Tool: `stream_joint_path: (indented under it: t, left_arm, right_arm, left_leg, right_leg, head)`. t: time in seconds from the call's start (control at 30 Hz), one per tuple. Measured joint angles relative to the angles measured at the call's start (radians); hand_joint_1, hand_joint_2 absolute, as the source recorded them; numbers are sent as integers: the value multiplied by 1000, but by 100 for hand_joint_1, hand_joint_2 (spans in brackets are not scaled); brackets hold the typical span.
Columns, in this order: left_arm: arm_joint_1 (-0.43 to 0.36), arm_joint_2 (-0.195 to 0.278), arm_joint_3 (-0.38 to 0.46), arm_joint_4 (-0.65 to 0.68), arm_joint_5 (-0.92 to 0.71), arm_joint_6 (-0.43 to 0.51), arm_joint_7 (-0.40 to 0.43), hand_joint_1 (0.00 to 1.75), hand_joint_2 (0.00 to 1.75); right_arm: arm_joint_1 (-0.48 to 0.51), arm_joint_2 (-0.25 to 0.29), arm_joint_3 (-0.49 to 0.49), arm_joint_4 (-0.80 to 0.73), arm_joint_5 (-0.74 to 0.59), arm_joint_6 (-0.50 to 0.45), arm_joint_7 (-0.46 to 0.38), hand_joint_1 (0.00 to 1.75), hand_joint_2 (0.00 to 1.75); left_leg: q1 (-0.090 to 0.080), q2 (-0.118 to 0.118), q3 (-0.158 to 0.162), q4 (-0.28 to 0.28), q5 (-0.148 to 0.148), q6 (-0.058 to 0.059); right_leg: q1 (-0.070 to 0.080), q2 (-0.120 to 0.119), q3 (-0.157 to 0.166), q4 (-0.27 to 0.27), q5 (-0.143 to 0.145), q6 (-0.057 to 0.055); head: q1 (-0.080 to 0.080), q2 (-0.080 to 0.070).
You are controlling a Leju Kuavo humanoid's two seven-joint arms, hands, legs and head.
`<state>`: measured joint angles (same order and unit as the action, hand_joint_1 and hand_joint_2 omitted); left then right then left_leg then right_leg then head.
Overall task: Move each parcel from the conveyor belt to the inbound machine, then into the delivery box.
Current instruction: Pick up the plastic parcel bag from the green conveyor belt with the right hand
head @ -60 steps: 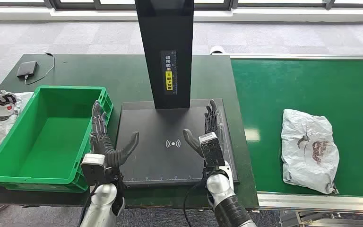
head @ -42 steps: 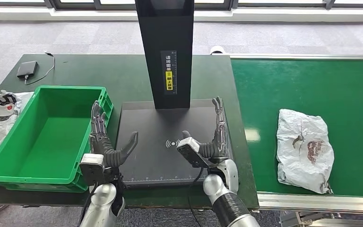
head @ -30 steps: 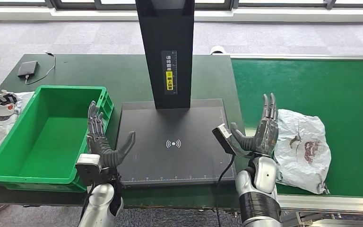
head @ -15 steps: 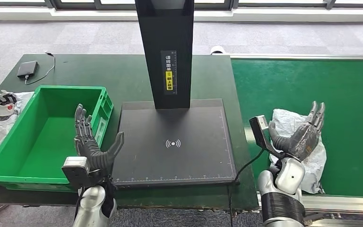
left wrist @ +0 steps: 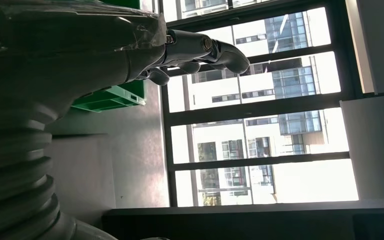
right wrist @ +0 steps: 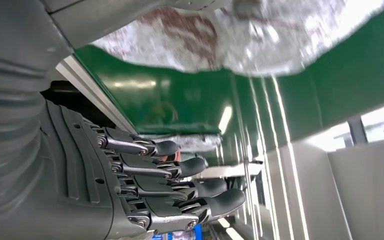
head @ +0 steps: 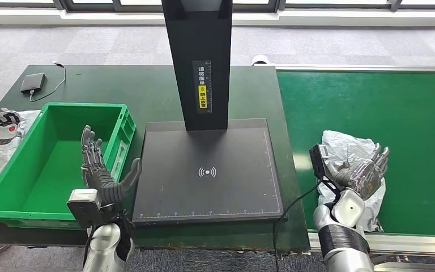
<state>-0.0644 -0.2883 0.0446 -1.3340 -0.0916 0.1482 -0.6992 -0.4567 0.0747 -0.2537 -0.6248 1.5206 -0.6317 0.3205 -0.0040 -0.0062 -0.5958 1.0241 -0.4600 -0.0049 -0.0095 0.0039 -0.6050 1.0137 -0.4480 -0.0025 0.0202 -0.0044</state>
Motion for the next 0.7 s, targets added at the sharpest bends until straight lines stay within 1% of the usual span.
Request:
stream_joint_path:
  t: [0.1, 0.23, 0.53, 0.7]
  left_arm:
    - [2, 0, 5, -5, -6, -1, 0, 0, 175]
    - [5, -1, 12, -10, -7, 0, 0, 0, 175]
    - [10, -1, 19, -30, -5, 2, 0, 0, 175]
    - [10, -1, 19, -33, -5, 2, 0, 0, 175]
  right_arm:
    - [-22, -10, 0, 94, 2, 67, 29, 0, 175]
    - [-32, -18, 0, 165, 2, 114, 51, 0, 175]
    - [-44, -32, 0, 233, 2, 255, 84, 0, 175]
    - [-43, -36, 0, 246, 2, 279, 88, 0, 175]
  left_leg:
    - [0, 0, 0, 0, 0, 0]
    - [0, -1, 0, 0, 0, 0]
    - [0, -1, 0, 0, 0, 0]
    - [0, -1, 0, 0, 0, 0]
  right_leg:
    - [0, 0, 0, 0, 0, 0]
    - [0, 0, 0, 0, 0, 0]
    - [0, -1, 0, 0, 0, 0]
    - [0, -1, 0, 0, 0, 0]
  head:
    - [0, 0]
    - [0, 0]
    - [0, 0]
    - [0, 0]
